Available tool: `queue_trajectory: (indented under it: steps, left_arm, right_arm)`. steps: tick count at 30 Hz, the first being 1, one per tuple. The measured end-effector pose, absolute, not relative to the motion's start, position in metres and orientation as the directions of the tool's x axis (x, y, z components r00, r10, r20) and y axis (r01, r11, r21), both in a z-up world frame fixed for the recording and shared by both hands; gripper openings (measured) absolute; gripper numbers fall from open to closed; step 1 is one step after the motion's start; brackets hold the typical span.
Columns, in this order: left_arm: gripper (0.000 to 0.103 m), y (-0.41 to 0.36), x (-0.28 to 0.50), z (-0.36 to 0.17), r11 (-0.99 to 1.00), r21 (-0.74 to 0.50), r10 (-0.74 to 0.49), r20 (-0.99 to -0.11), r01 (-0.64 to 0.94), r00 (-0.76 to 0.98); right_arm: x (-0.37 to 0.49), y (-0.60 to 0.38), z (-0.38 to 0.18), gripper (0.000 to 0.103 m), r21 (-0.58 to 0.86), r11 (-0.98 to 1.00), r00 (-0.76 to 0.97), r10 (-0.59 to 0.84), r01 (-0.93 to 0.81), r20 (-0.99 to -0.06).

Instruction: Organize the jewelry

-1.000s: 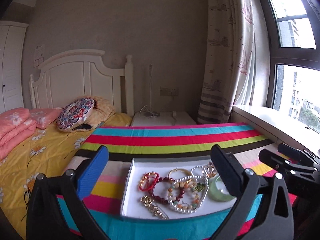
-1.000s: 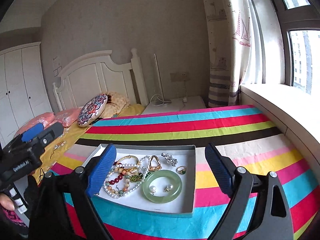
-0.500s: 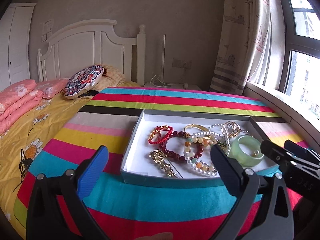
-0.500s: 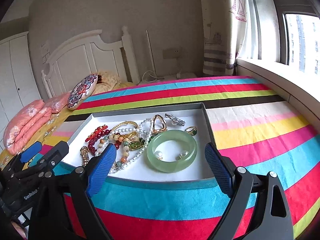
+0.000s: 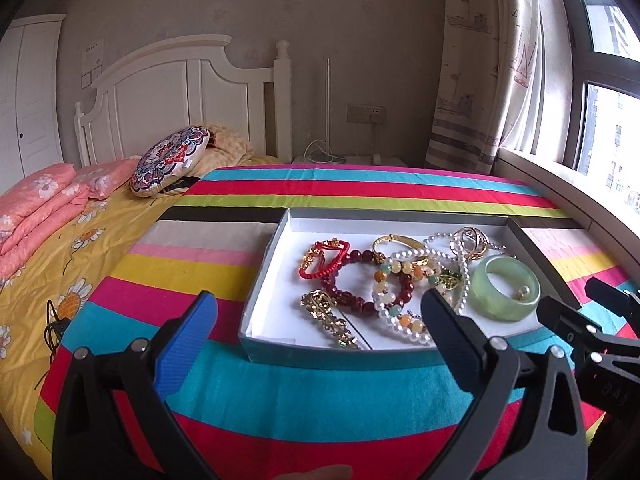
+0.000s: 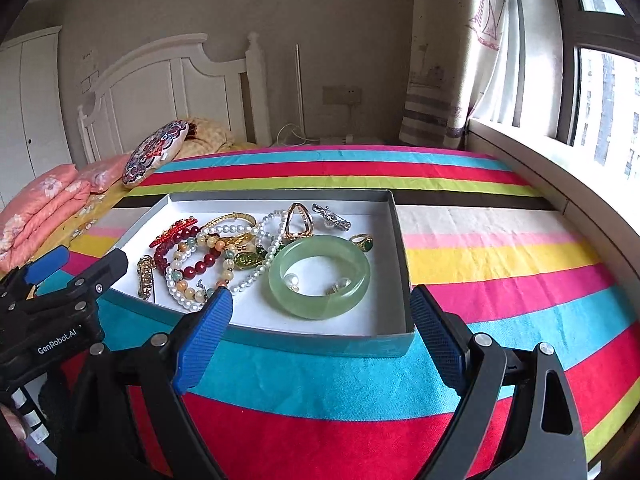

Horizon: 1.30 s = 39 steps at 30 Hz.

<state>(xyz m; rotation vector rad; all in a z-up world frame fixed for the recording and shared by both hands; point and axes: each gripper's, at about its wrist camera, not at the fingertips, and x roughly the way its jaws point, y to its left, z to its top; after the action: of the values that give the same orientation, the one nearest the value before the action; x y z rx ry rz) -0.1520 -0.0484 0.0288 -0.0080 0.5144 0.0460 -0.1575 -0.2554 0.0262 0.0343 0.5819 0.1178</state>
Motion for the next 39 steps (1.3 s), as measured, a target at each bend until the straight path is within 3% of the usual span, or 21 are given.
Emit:
queue_trajectory:
  steps: [9,39]
  left_arm:
    - [0.101,-0.048,-0.152,0.028,0.999,-0.007,0.035,-0.495,-0.045,0.868]
    - [0.101,-0.047,-0.152,0.029,0.999,-0.009,0.036,-0.492,-0.046,0.87]
  right_arm:
    - [-0.156,-0.264,0.025,0.087,0.143,0.983,0.822,0.174,-0.114,-0.542]
    - [-0.162,-0.252,0.026,0.087,0.091,0.987,0.834,0.162,-0.134,-0.527]
